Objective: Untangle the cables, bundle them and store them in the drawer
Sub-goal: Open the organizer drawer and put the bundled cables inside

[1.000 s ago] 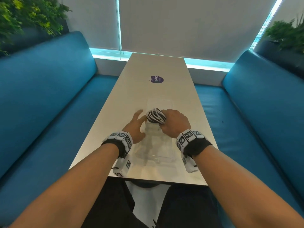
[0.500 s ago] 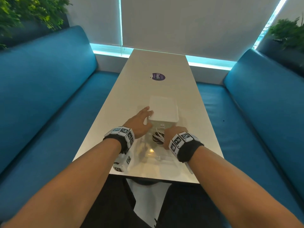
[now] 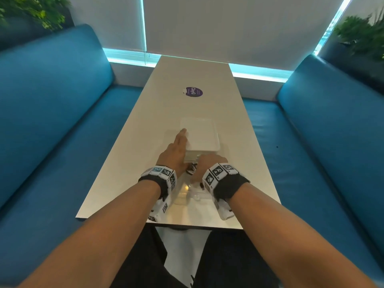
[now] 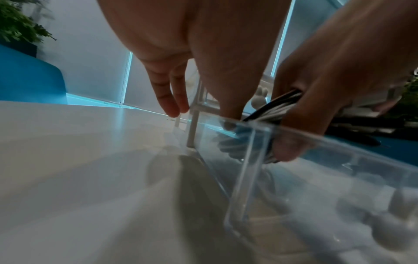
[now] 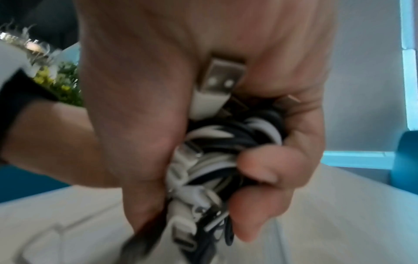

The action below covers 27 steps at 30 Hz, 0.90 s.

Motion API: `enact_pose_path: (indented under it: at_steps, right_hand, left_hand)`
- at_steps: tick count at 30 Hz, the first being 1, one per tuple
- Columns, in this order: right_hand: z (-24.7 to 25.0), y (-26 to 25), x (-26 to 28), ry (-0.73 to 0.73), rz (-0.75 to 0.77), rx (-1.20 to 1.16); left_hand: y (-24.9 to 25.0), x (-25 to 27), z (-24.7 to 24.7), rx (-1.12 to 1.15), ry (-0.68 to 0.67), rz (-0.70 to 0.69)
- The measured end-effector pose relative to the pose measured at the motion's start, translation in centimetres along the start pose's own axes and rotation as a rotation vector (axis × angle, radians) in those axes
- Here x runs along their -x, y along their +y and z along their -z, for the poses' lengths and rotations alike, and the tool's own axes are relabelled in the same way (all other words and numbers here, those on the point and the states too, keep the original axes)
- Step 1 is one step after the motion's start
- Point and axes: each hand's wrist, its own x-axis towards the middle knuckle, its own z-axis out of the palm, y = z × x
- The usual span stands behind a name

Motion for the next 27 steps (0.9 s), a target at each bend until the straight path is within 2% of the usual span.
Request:
enact_pose_path:
  at_steps: [4,14,17,20,25,27]
  right_hand:
    - [0.0,-0.4,-0.2,-0.123,-0.002,-0.216]
    - [-2.9,-1.9,0.0,0.026,-0.118,-0.274]
    - [-2.9,-1.6,-0.5,0.044,-0.100,-0.212]
    - [-2.7,-0.9,-1.1,0.051,-0.124,-0.245]
    - [-2.5,-0.5,-1.7,-0.079,-0.065,-0.389]
    - [-2.2,-0.3,-1.9,-0.121,-0.112,-0.414]
  left_hand:
    - [-0.3,-0.3,0.3,0.044,-0.028,0.014]
    - [-1.3,0.2,1.6,0.099,-0.072,-0.001]
    - [-1.7,0.4,1.7,0.111,-0.086,-0.002]
    - [-1.5,0.3,1.7,0.148,-0.096,0.008]
    - [-1.0,-0.1,1.8,0.101,-0.134,-0.006]
    - [-1.0,-0.2,1.5,0.079,-0.130,-0.007]
